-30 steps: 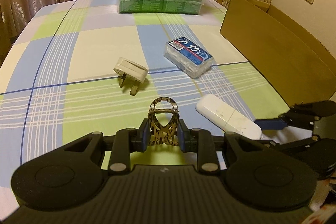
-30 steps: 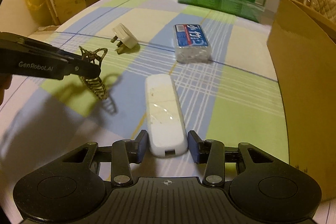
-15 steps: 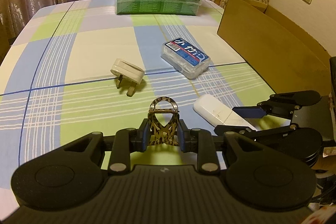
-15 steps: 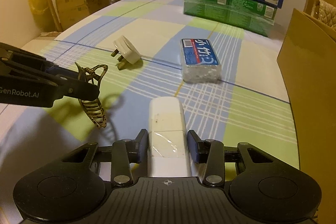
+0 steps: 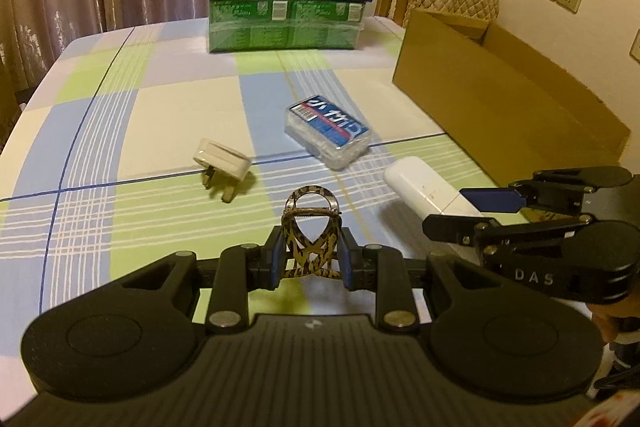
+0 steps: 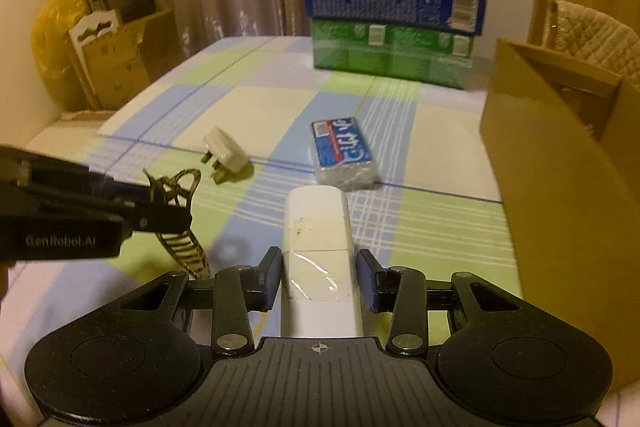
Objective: Organize rigid objects
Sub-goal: 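Carry the keychain and USB stick over the cardboard box with both tools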
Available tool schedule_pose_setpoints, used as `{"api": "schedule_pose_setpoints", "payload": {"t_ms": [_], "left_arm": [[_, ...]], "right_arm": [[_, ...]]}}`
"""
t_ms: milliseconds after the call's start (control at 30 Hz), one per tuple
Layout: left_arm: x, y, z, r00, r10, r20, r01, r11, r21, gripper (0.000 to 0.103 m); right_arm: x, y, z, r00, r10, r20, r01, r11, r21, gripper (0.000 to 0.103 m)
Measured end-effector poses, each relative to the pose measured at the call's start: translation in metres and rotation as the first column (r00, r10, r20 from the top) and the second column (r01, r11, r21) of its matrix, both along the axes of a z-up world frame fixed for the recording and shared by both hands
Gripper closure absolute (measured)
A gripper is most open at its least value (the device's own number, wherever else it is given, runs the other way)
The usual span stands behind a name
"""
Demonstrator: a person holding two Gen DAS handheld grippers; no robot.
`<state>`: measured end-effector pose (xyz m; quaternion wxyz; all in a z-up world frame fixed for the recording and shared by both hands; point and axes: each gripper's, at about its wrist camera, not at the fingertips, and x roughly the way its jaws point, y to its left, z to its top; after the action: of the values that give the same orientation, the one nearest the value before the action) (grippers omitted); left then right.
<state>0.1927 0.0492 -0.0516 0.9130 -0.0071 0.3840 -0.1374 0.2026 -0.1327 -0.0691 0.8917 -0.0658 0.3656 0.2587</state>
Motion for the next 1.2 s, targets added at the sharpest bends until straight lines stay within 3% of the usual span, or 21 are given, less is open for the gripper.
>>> {"api": "schedule_pose_setpoints", "payload": {"t_ms": [567,1200], "left_arm": [[-0.064,-0.051,0.064,0.998,0.009,0.057,-0.008,1.000,-0.019,0.080],[-0.094,-0.081,0.102,0.995,-0.023,0.097,0.025,1.000,-0.015,0.080]], "right_arm": [[-0.053,-0.055,0.078,0.993,-0.111,0.035,0.108,0.992,0.065,0.066],[-0.087,-0.095,0.117,0.984,-0.153,0.088,0.144,0.984,0.103,0.066]]}}
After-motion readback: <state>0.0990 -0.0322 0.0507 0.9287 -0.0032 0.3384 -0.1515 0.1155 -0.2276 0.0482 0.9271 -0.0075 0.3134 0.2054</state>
